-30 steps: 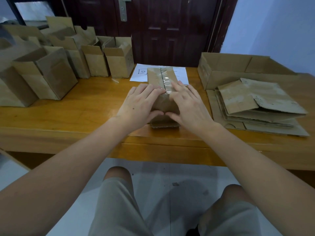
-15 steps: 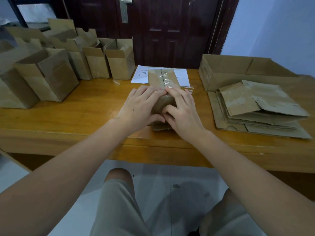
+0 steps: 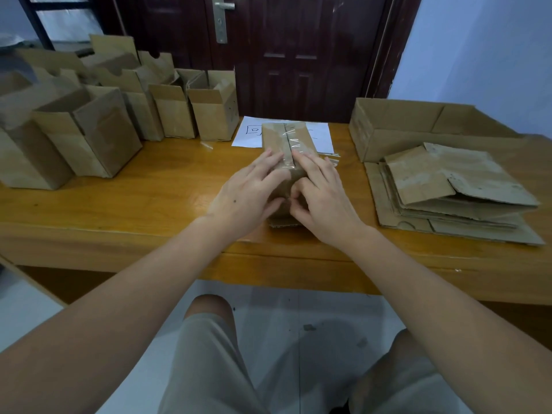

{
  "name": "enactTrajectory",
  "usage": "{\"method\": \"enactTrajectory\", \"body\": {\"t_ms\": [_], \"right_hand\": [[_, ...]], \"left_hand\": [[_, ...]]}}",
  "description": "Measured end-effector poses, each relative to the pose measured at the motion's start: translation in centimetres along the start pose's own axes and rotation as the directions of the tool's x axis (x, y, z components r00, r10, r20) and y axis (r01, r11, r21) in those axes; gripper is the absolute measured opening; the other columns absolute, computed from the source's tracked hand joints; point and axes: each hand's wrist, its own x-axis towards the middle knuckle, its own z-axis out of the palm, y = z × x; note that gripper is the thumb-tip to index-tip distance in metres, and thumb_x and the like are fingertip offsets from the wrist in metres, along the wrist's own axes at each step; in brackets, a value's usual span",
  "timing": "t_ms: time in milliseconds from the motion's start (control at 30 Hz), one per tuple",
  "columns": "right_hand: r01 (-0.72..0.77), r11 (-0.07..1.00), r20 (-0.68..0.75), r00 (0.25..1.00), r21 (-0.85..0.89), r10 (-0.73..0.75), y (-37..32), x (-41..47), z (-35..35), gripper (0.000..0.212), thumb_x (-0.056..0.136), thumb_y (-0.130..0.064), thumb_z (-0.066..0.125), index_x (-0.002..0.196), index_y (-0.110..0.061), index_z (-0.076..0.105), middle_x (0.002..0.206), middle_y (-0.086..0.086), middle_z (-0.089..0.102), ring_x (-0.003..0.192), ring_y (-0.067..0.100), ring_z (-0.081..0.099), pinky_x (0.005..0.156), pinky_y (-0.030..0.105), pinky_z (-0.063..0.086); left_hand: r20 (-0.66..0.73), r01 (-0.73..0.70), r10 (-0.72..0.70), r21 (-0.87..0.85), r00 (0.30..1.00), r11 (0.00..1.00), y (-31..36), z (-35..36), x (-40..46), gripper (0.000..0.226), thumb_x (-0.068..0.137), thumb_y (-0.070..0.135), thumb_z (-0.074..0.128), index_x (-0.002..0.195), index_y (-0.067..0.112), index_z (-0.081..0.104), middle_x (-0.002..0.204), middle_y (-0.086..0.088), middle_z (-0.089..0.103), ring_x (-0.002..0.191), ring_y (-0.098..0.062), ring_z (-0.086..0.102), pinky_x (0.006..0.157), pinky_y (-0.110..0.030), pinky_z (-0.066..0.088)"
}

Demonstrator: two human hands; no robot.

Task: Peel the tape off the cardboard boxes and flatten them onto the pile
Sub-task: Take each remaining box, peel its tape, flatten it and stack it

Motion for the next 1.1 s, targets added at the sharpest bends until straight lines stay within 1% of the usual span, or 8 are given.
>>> {"method": "enactTrajectory", "body": {"t_ms": [133,233,433,567,700,900,1000,1100], "right_hand": [[-0.010,0.999,-0.003,1.000,0.037,0.010,-0.2,0.1,-0.4,0.006,0.095,-0.021,0.065,0.092,-0.016,0.064,0.158,0.012,0.040,0.153,0.024,0.023,0.126,0.044,0.019],[-0.047,0.996,0.052,0.998,0.070,0.043,-0.1,0.1,-1.1,0.012,0.091,-0.023,0.069,0.097,-0.017,0.060,0.161,0.008,0.036,0.154,0.020,0.018,0.124,0.030,0.015],[-0.057,0.997,0.081,0.995,0.057,0.053,0.7,0.1,-1.6,0.028,0.085,-0.020,0.079,0.101,-0.015,0.056,0.167,0.006,0.023,0.154,0.021,0.023,0.112,0.023,0.030],[-0.030,0.997,0.057,0.998,0.064,0.026,1.0,0.2,-1.4,0.025,0.085,-0.013,0.080,0.099,-0.012,0.060,0.165,0.011,0.030,0.153,0.023,0.027,0.116,0.030,0.035],[0.041,0.997,0.001,0.999,0.060,-0.041,1.6,0.1,-0.9,0.005,0.093,-0.013,0.072,0.093,-0.009,0.068,0.162,0.013,0.036,0.154,0.023,0.025,0.121,0.034,0.032],[0.041,0.997,-0.001,0.999,0.068,-0.041,1.6,0.2,-1.1,0.004,0.094,-0.013,0.069,0.091,-0.011,0.068,0.160,0.014,0.039,0.154,0.023,0.026,0.123,0.034,0.027],[0.028,0.997,0.016,0.999,0.077,-0.029,1.3,0.2,-1.4,0.005,0.095,-0.016,0.066,0.092,-0.013,0.065,0.158,0.014,0.041,0.153,0.023,0.028,0.123,0.036,0.030],[0.019,0.997,0.017,1.000,0.078,-0.021,1.1,0.3,-1.7,0.006,0.095,-0.018,0.066,0.094,-0.014,0.063,0.155,0.014,0.046,0.151,0.024,0.031,0.120,0.040,0.035]], "left_hand": [[-0.015,0.017,-0.017,-0.005,1.000,1.000,0.1,0.5,-0.1,0.010,0.096,0.026,0.063,0.103,0.020,0.068,0.157,-0.017,0.043,0.151,-0.035,0.032,0.114,-0.051,0.040],[-0.039,0.037,-0.037,-0.013,0.999,0.999,0.6,0.7,0.1,0.011,0.097,0.025,0.061,0.097,0.020,0.071,0.155,-0.017,0.046,0.149,-0.036,0.035,0.114,-0.052,0.040],[-0.042,0.083,-0.085,-0.065,0.995,0.994,1.0,0.6,0.2,0.020,0.098,0.031,0.054,0.100,0.022,0.072,0.155,-0.015,0.047,0.150,-0.035,0.035,0.116,-0.050,0.033],[-0.041,0.103,-0.107,-0.099,0.993,0.990,1.1,0.7,0.3,0.017,0.097,0.029,0.056,0.100,0.024,0.072,0.155,-0.014,0.047,0.150,-0.035,0.034,0.116,-0.049,0.031],[-0.052,0.111,-0.118,-0.123,0.992,0.986,1.2,0.6,0.3,0.012,0.096,0.027,0.062,0.101,0.025,0.072,0.154,-0.014,0.049,0.150,-0.034,0.035,0.116,-0.051,0.031],[-0.041,0.106,-0.111,-0.110,0.993,0.988,0.9,0.4,0.4,0.016,0.092,0.030,0.065,0.107,0.027,0.070,0.156,-0.010,0.048,0.151,-0.030,0.034,0.116,-0.049,0.030],[-0.014,0.114,-0.115,-0.051,0.993,0.992,0.9,0.6,0.5,0.020,0.090,0.028,0.073,0.109,0.027,0.068,0.157,-0.008,0.046,0.152,-0.028,0.032,0.117,-0.048,0.031],[-0.056,0.123,-0.126,-0.058,0.990,0.991,1.0,0.8,0.5,0.011,0.096,0.022,0.066,0.107,0.025,0.069,0.155,-0.009,0.048,0.151,-0.029,0.035,0.116,-0.047,0.032]]}}
